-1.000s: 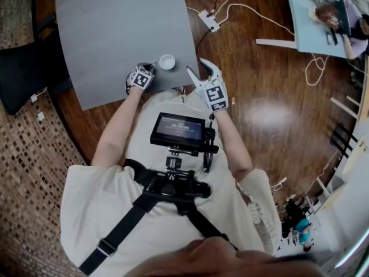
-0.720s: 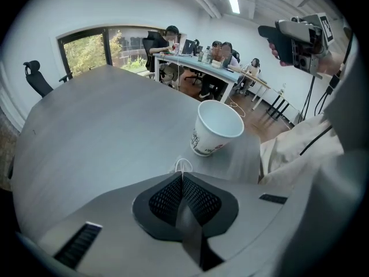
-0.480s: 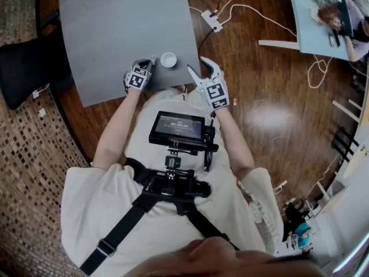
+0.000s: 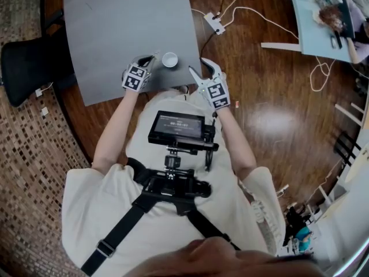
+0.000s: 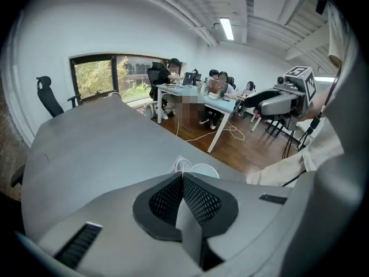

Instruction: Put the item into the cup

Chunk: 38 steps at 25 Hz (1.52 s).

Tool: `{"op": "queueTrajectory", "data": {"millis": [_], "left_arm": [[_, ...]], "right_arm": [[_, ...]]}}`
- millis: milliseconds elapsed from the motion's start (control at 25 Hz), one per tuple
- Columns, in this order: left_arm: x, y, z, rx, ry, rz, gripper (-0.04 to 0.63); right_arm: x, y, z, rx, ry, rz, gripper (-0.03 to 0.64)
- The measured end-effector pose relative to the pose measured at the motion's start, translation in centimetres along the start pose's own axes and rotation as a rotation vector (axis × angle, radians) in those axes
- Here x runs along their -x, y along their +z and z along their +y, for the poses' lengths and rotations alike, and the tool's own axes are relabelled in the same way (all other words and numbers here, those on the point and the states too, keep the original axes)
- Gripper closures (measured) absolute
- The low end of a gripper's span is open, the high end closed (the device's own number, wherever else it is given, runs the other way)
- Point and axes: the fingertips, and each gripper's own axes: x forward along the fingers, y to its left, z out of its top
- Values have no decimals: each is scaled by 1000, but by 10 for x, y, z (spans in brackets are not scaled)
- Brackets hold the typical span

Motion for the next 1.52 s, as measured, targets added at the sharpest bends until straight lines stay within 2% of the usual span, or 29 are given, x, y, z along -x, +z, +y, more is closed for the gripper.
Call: {"op": "queueTrajectory", "data": {"millis": [240,480,880,1080,1520], "left_arm": [[-5,15,-27,-106,-48,10,594],[-20,11,-44,-116,-94,56,594],[-39,-2,-46,-146,-101,145,594],[-46,-10,-41,-133,-82,183,594],[-57,-20,-44,-81,-106,256,595]], "right_arm": [[1,2,-3,-4,-14,-1,391],[1,-7,-6,-30,-32,8,391],[6,-5,-8,-53,-58,-3,391],[7,-3,-10,-49,-59,-9,391],[3,-13,-7,-83,-40,21,391]]}}
